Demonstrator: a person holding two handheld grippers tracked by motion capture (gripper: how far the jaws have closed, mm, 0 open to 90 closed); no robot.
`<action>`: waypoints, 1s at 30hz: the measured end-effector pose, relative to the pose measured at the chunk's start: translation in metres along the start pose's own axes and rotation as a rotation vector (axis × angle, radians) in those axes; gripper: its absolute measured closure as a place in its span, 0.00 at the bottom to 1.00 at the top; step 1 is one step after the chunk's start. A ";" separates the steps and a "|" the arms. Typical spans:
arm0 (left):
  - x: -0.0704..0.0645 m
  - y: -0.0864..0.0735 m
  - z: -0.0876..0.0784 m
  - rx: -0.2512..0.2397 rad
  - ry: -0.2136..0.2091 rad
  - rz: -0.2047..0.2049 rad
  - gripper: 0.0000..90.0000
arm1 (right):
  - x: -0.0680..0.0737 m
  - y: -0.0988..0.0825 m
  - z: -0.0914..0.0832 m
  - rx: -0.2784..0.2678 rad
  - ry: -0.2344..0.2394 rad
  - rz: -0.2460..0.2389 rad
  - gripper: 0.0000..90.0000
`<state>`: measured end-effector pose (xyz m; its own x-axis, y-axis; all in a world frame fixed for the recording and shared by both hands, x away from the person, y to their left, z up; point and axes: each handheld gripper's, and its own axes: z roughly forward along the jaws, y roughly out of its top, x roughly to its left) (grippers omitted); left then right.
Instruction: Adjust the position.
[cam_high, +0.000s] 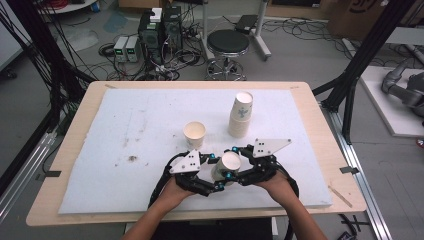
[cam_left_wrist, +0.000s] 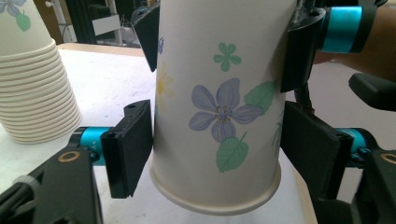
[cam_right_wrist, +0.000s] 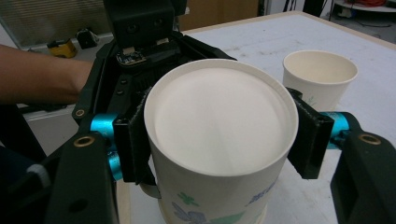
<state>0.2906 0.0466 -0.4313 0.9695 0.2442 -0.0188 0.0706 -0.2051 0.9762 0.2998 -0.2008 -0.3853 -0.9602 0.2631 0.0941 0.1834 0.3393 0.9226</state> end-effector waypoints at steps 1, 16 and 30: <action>0.000 0.000 0.000 0.002 0.000 0.003 0.32 | 0.000 0.000 0.000 0.001 0.000 0.000 0.39; 0.002 0.013 -0.014 0.150 -0.040 0.009 0.38 | 0.001 0.001 -0.001 -0.021 0.016 0.034 0.22; 0.005 0.037 -0.028 0.410 -0.069 0.061 0.39 | 0.006 0.010 0.008 0.062 0.055 -0.068 0.22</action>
<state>0.2917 0.0667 -0.3889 0.9872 0.1590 0.0084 0.0867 -0.5812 0.8092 0.2976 -0.1885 -0.3782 -0.9806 0.1881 0.0546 0.1290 0.4105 0.9027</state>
